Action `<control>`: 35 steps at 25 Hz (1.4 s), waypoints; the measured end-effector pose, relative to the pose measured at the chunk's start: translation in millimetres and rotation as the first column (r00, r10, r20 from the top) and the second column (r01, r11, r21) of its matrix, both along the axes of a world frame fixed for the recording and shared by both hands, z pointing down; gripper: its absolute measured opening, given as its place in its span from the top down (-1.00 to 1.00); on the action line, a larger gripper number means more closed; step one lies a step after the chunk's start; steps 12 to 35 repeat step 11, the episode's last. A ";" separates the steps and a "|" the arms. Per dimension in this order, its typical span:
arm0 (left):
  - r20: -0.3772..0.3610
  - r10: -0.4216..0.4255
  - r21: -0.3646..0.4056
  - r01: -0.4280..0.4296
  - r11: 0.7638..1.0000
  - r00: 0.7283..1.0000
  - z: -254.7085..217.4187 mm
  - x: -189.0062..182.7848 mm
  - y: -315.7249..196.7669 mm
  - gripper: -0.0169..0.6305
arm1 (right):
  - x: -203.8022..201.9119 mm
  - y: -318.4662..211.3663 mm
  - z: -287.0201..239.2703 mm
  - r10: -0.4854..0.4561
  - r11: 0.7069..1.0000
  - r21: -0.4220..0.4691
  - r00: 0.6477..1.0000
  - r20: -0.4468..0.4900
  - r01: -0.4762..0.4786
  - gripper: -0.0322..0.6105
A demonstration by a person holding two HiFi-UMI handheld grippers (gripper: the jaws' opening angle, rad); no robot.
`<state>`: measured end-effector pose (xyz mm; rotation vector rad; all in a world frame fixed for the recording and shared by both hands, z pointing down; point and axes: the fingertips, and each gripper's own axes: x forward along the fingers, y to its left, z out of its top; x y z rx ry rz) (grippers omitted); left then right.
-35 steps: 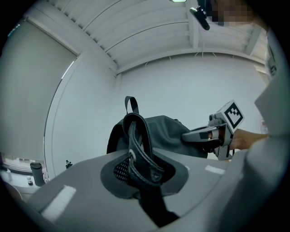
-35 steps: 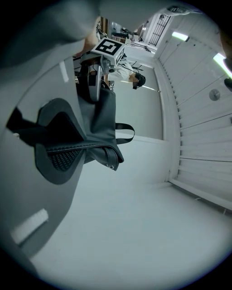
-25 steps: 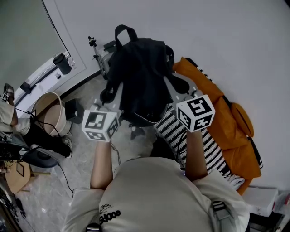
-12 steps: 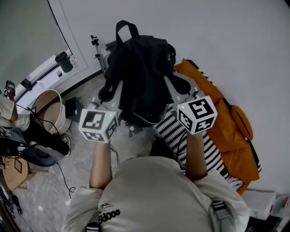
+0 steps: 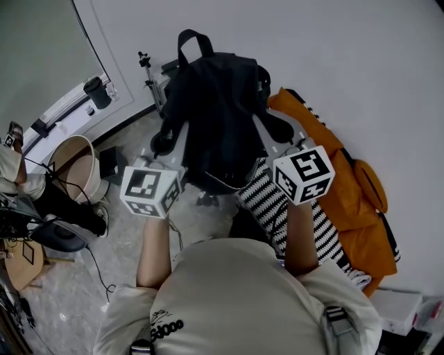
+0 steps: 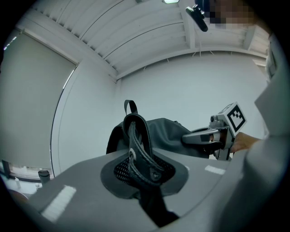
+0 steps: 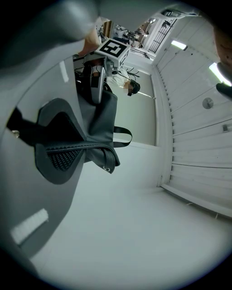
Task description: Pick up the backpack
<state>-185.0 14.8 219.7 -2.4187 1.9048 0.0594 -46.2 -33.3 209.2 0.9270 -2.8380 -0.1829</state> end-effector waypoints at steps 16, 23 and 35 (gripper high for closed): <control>-0.010 0.014 -0.018 -0.014 1.000 1.000 7.3 1.3 -13.4 0.80 | 1.6 -14.5 8.7 0.008 1.000 -0.017 1.000 -0.001 -0.008 0.81; -0.010 0.014 -0.018 -0.014 1.000 1.000 7.3 1.3 -13.4 0.80 | 1.6 -14.5 8.7 0.008 1.000 -0.017 1.000 -0.001 -0.008 0.81; -0.010 0.014 -0.018 -0.014 1.000 1.000 7.3 1.3 -13.4 0.80 | 1.6 -14.5 8.7 0.008 1.000 -0.017 1.000 -0.001 -0.008 0.81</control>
